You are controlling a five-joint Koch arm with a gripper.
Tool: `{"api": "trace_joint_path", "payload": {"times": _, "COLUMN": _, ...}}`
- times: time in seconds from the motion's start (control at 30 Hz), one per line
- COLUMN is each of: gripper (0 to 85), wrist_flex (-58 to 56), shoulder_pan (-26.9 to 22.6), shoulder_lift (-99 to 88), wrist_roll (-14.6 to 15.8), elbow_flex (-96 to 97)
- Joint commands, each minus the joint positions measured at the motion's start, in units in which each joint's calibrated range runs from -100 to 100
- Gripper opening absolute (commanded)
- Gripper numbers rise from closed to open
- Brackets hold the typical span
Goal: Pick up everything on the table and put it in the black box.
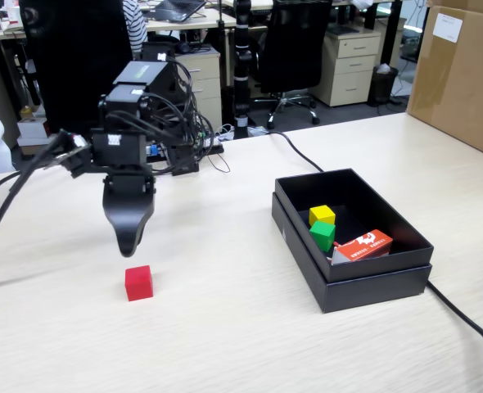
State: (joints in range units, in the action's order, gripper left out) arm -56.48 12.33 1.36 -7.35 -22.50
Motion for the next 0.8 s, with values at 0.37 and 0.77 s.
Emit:
{"api": "trace_joint_path", "payload": {"times": 0.37, "gripper": 47.6, "wrist_flex": 1.93, "shoulder_pan": -0.54, "shoulder_lift": 9.37, "wrist_roll": -0.68, "elbow_flex": -5.51}}
{"api": "trace_joint_path", "payload": {"times": 0.77, "gripper": 47.5, "wrist_flex": 1.93, "shoulder_pan": 0.00, "shoulder_lift": 15.91, "wrist_roll": -1.17, "elbow_flex": -9.68}}
